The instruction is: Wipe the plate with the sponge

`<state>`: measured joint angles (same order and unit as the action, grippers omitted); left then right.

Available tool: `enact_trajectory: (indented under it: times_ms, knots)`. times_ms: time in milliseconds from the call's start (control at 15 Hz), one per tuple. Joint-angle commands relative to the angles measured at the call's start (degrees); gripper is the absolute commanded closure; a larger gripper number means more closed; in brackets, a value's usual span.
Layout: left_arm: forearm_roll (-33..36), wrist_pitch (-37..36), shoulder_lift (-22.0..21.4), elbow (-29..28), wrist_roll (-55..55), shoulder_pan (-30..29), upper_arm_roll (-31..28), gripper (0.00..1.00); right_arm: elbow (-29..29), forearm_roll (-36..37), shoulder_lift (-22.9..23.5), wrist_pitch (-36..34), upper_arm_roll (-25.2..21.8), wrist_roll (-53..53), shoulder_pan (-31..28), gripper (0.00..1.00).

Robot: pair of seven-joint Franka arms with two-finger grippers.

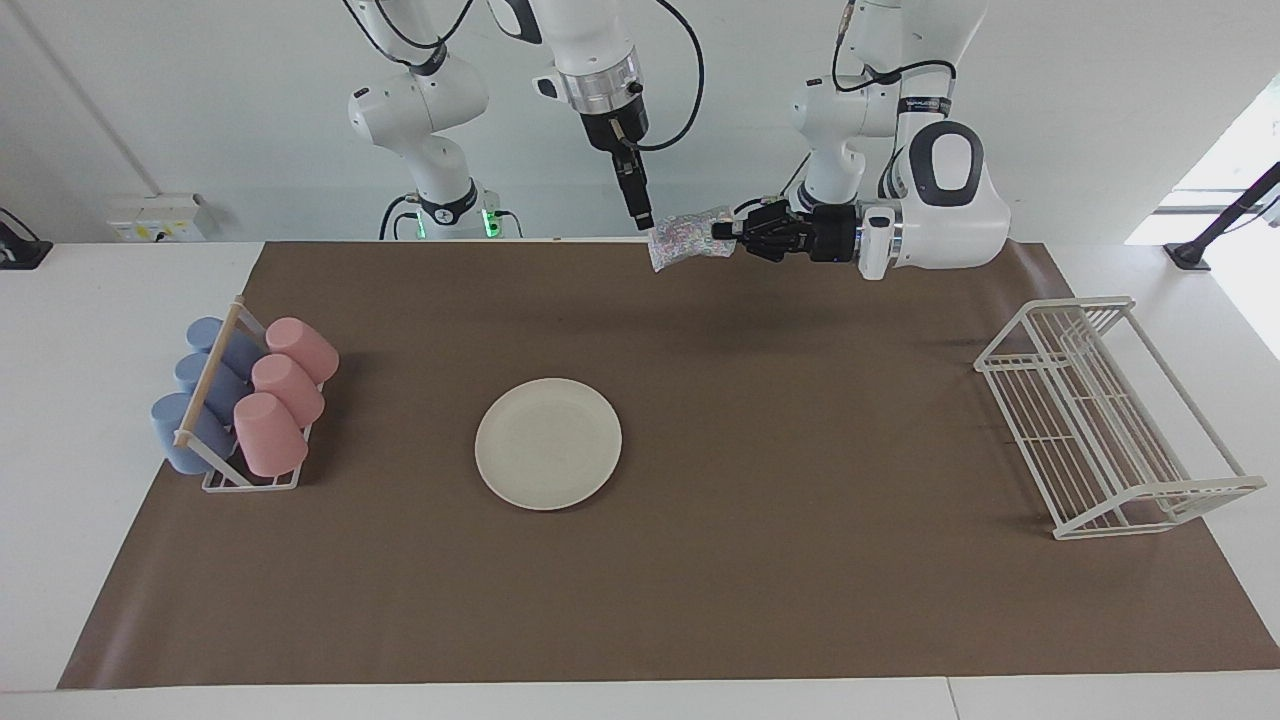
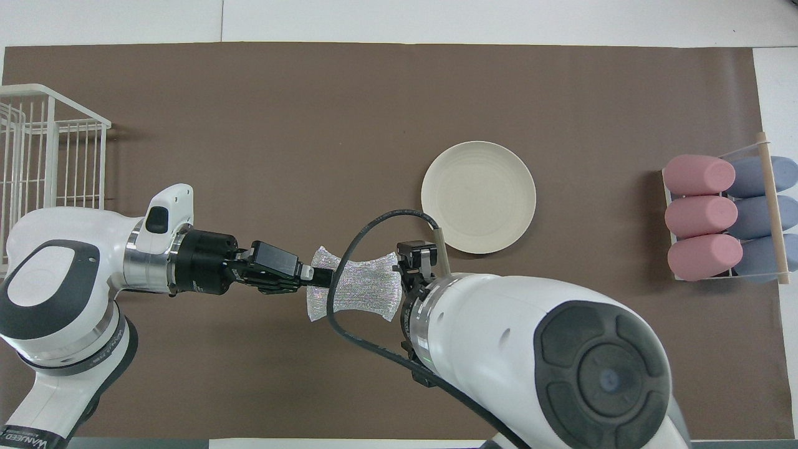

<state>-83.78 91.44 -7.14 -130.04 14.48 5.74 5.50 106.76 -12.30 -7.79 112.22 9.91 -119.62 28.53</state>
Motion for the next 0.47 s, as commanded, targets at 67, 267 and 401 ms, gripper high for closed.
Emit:
enact_trajectory:
  times_ms: [67,267,401]
  knots:
    - [-1.39,-0.39,-2.17,-2.14,0.91,0.85,-0.84,1.00,3.80,-1.06,-1.97,4.75,0.02,-1.94,1.35,0.00]
    - [-1.39,-0.47,-2.17,-2.14,0.91,0.85,-0.84,1.00,4.59,-1.14,-1.36,8.71,0.02,-2.20,2.58,0.00]
    - [-1.39,-0.91,-2.17,-2.14,0.91,0.85,-0.84,1.00,4.77,-1.40,-1.35,8.80,0.11,-2.55,2.76,0.00]
